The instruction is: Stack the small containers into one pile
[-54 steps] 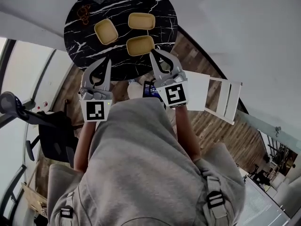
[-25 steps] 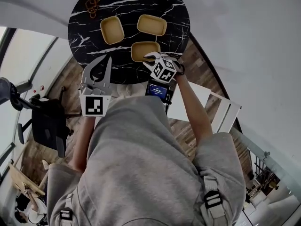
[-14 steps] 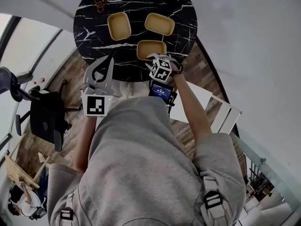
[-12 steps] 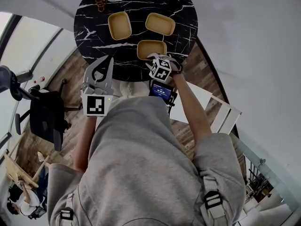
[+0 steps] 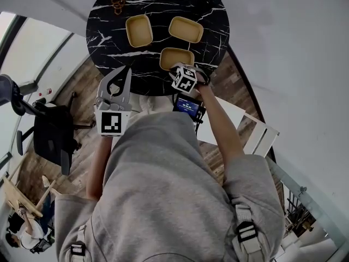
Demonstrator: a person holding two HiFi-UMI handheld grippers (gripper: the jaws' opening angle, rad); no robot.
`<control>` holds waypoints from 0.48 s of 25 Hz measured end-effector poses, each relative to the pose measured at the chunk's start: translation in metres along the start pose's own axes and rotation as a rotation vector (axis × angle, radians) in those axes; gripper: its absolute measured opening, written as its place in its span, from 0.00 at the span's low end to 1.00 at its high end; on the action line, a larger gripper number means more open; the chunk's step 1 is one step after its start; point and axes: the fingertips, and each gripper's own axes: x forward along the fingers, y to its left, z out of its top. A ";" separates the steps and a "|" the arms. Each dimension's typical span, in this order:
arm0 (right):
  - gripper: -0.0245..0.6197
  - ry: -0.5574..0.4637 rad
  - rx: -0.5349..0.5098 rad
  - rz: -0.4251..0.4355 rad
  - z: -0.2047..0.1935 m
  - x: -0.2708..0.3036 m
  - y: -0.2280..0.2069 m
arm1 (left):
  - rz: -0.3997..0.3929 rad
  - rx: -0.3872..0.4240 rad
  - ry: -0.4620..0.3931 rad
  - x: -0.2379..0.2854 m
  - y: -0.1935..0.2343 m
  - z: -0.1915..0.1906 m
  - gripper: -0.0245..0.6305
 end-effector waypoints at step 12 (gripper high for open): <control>0.09 -0.097 0.006 -0.086 0.030 -0.048 -0.024 | -0.015 0.008 -0.012 0.011 0.002 0.004 0.04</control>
